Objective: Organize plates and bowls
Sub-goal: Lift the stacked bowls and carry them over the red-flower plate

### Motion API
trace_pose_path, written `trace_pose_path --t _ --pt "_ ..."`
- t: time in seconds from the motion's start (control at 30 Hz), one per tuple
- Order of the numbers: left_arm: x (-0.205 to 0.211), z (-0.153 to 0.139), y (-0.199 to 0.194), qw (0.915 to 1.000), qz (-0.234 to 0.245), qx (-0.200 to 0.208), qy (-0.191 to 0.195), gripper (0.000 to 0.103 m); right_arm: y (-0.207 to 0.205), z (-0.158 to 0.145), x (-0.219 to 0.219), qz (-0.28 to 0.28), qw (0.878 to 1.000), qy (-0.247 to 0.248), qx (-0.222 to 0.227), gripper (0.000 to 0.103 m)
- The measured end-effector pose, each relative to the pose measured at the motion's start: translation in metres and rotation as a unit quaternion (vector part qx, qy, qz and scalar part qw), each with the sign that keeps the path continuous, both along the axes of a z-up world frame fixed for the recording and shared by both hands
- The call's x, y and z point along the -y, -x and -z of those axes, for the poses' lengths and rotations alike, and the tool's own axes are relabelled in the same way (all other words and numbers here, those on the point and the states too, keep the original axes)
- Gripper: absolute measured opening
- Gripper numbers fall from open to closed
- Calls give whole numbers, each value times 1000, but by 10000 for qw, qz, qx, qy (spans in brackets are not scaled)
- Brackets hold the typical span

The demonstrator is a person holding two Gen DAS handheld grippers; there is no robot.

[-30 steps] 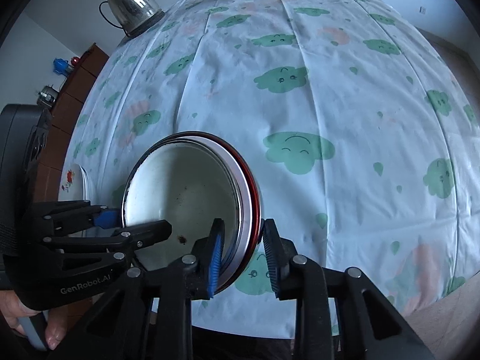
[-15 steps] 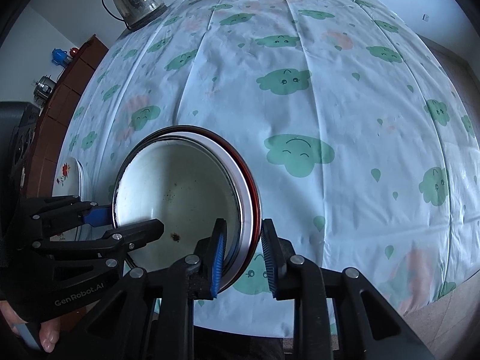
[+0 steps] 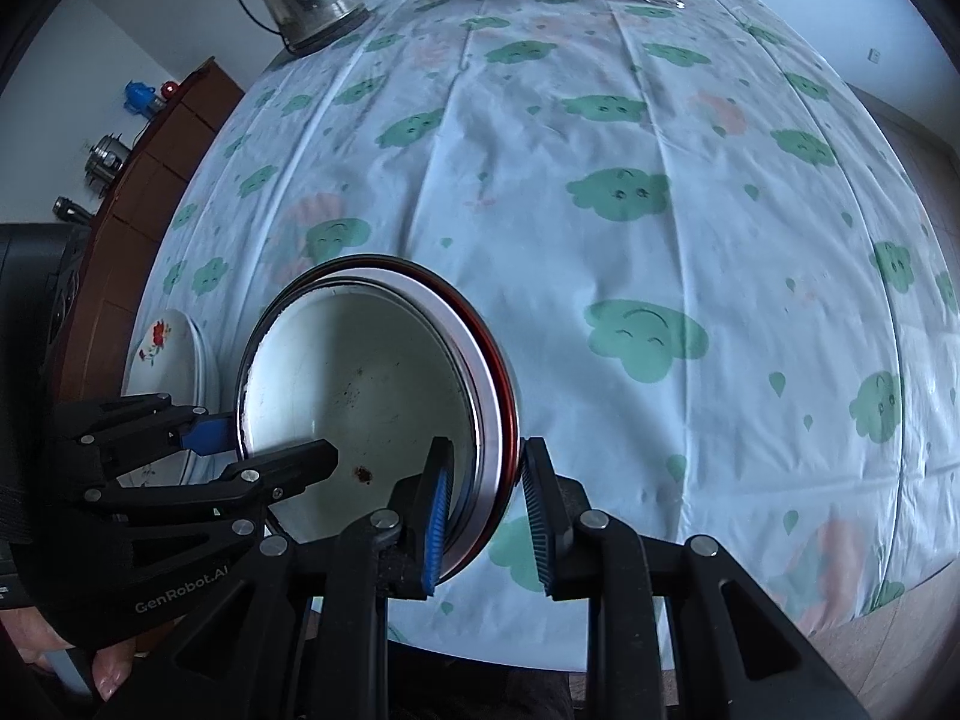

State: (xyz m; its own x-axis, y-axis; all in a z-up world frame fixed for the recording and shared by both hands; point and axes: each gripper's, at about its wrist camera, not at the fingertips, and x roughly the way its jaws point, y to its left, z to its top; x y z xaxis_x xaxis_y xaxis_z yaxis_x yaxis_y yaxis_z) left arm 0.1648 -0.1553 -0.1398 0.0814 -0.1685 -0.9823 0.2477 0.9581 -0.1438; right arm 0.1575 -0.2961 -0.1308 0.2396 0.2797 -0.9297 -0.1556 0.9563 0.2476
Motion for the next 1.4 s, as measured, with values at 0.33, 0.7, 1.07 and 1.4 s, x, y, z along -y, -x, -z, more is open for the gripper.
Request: trace_pose_path --t 0.33,0.7,1.07,1.4 --pt "-18 -9 1 9998 -179 121 -5 34 -3 -9 -18 -209 9998 24 56 26" --pt "-41 -20 4 9988 -406 276 -40 34 -7 -19 -45 -503 9986 65 137 26" --pt "-76 -29 13 9961 -803 351 -49 34 -7 -30 -80 -892 9958 28 221 26" --pt "-116 -42 23 9919 -1173 476 -137 34 -6 -41 -119 -1261 9916 -57 283 26"
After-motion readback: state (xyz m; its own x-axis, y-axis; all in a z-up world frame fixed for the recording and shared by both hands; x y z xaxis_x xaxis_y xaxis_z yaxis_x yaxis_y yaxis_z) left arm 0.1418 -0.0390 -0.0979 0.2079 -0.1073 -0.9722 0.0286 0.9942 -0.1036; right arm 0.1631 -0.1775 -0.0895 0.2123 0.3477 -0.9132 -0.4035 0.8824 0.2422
